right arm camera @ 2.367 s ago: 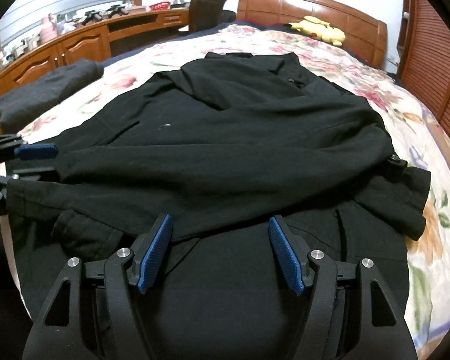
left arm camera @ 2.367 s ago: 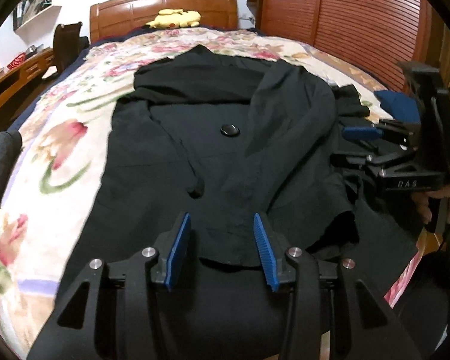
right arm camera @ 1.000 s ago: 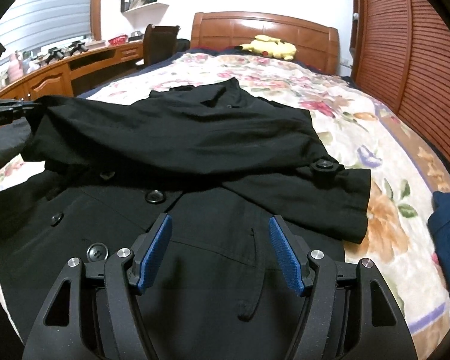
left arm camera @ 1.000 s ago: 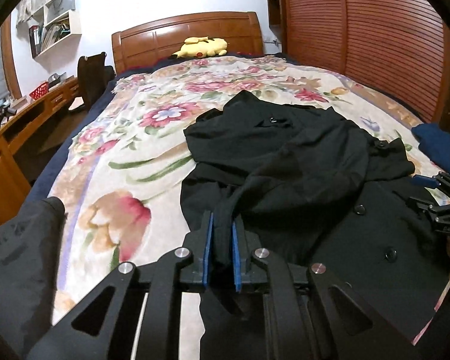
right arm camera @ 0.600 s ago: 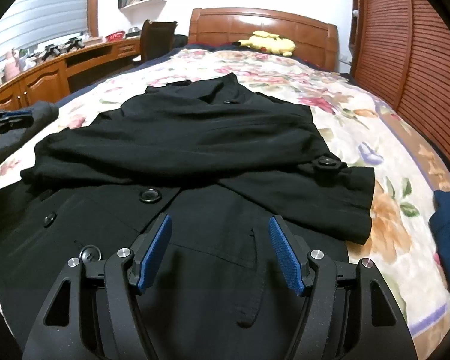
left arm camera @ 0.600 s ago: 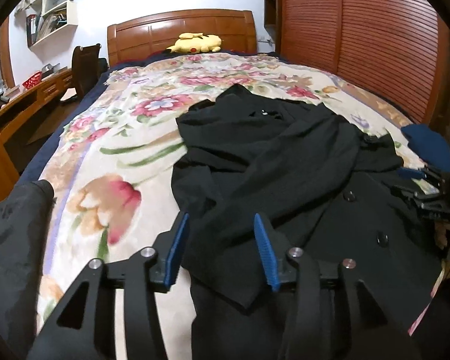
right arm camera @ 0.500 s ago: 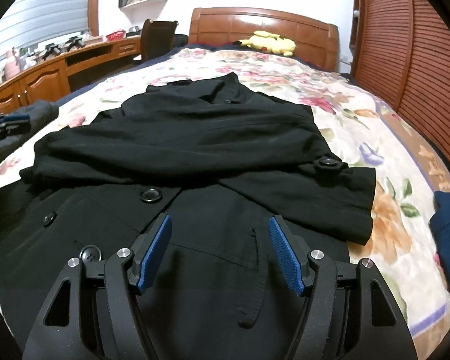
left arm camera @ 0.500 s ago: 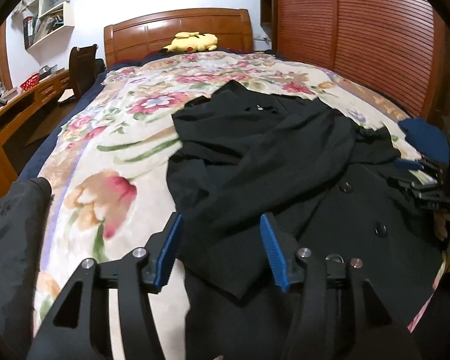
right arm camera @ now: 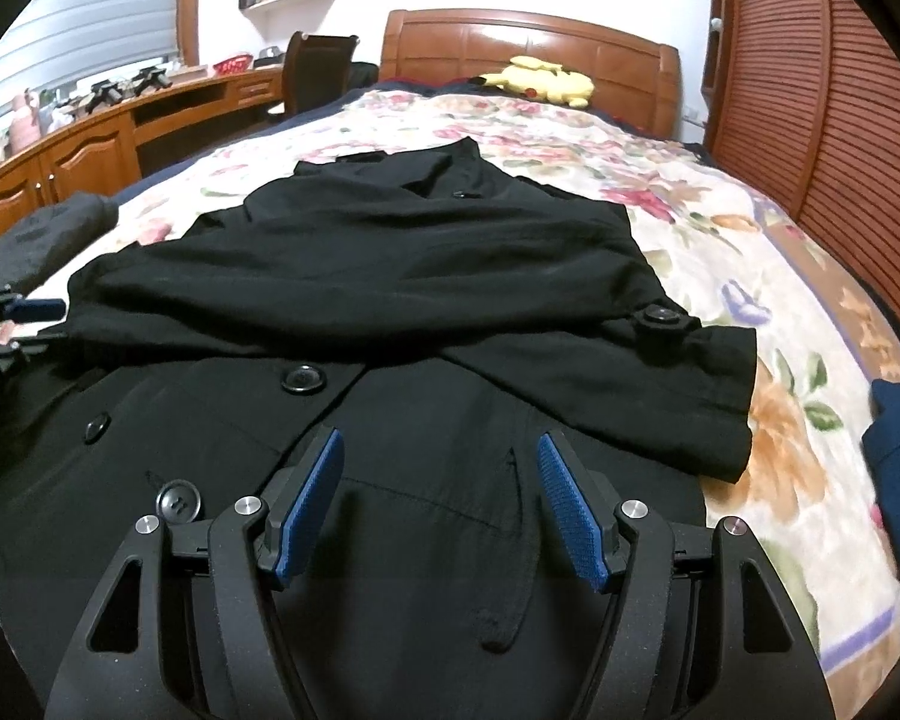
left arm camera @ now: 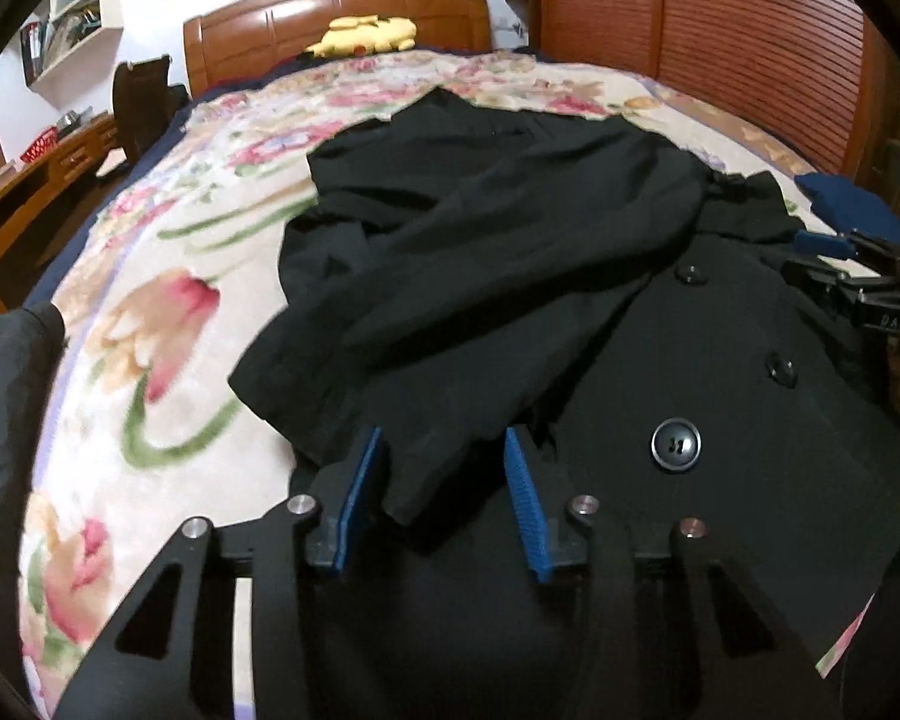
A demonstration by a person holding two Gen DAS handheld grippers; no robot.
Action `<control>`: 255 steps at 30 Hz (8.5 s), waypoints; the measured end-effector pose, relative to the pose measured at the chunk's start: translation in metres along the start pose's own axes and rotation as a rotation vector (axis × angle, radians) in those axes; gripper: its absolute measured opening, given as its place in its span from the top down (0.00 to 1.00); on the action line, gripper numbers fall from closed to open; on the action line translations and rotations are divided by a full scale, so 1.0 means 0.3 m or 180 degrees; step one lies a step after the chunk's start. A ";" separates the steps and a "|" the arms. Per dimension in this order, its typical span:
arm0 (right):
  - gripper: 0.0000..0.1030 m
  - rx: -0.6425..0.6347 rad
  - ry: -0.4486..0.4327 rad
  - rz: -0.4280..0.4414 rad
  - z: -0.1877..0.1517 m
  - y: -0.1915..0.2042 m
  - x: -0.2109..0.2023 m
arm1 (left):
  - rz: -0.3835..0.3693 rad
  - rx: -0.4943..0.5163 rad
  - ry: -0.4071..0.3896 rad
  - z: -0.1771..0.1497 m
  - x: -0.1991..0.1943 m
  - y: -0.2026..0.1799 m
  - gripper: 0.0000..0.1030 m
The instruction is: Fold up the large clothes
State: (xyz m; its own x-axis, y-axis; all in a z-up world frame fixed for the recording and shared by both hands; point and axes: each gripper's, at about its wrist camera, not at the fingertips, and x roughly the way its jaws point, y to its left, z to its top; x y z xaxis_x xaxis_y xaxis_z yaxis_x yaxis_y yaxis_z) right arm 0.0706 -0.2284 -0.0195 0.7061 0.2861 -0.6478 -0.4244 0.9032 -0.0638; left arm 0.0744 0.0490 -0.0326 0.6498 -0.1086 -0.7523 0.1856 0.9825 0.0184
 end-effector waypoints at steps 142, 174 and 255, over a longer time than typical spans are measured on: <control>0.95 -0.0161 -0.1066 -0.0198 -0.026 -0.074 -0.861 | 0.0307 -0.0422 -0.1657 -0.140 -0.844 0.147 0.99; 0.95 -0.0304 -0.0124 -0.0456 0.291 -0.308 0.164 | 0.0586 -0.0569 -0.0719 0.290 -0.013 0.406 0.98; 0.42 -0.0185 0.0351 -0.0484 0.547 -0.290 0.531 | 0.0102 -0.0406 -0.0485 0.096 0.024 0.229 0.63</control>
State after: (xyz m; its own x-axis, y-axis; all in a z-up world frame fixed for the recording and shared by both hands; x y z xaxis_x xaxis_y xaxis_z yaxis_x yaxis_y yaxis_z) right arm 0.3130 -0.2089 0.0073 0.6996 0.1079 -0.7063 -0.3518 0.9124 -0.2091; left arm 0.1132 0.1113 -0.0179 0.7597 -0.0891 -0.6441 0.0744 0.9960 -0.0501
